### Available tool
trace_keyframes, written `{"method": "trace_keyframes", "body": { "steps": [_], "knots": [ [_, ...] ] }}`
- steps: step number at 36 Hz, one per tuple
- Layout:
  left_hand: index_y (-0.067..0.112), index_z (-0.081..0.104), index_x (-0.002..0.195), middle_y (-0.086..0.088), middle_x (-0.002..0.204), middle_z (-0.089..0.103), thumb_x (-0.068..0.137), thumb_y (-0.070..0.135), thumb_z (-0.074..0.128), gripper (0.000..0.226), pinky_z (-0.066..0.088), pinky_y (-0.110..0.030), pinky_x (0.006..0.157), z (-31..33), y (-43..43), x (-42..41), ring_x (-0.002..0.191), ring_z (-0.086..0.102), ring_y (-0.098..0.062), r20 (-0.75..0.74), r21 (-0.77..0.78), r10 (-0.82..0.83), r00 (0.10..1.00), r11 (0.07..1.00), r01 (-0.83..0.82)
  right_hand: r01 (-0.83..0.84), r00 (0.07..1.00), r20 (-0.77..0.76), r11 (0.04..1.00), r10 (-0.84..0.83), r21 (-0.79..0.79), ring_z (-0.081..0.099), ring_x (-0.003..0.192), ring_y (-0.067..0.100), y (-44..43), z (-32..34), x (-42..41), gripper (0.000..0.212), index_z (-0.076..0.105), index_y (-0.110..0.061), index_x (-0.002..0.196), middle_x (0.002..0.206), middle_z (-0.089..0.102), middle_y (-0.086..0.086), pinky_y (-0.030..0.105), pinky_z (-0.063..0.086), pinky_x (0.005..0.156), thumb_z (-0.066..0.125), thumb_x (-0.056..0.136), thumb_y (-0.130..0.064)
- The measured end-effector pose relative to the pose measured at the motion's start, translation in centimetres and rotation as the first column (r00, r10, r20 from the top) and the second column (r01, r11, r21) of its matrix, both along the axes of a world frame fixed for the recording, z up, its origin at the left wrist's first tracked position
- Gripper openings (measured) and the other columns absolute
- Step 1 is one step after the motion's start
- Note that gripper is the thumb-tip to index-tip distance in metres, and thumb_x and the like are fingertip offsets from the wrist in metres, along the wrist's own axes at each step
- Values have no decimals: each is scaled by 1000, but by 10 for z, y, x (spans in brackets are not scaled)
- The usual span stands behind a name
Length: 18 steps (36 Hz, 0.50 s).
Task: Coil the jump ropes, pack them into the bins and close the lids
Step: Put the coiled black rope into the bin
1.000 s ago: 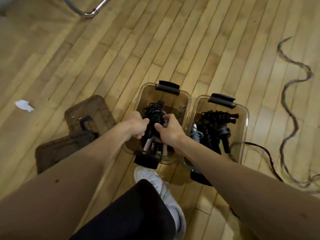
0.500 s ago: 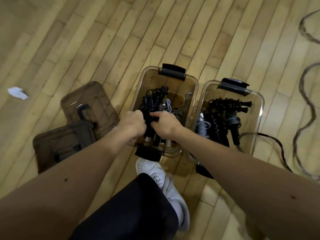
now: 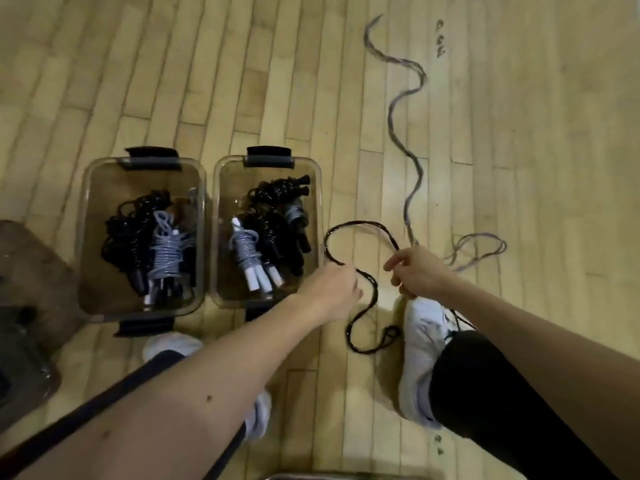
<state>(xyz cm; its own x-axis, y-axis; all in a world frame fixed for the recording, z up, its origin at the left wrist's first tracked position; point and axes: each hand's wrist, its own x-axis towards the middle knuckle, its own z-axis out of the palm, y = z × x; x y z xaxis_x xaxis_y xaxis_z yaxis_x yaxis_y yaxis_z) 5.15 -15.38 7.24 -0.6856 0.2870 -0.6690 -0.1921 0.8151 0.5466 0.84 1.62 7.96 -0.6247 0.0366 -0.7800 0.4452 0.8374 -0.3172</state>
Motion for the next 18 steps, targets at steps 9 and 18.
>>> {"method": "trace_keyframes", "body": {
  "steps": [9,18],
  "knots": [
    [12,62,112,-5,112,61,102,23,51,18,49,-34,85,-102,93,37,97,56,-20,199,-89,142,970,988,-127,-45,964,265,998,35,32,62,110,27,60,-79,71,30,61,-22,121,121,64,11,31,50,91,51,97,-8],
    [20,42,145,-5,146,43,98,12,55,49,43,-43,104,-150,136,-22,133,42,-28,-128,-60,38,991,997,-46,76,991,-118,985,-58,154,43,128,30,82,-130,25,39,49,-6,136,139,50,14,38,37,107,45,97,-4]
  ]
}}
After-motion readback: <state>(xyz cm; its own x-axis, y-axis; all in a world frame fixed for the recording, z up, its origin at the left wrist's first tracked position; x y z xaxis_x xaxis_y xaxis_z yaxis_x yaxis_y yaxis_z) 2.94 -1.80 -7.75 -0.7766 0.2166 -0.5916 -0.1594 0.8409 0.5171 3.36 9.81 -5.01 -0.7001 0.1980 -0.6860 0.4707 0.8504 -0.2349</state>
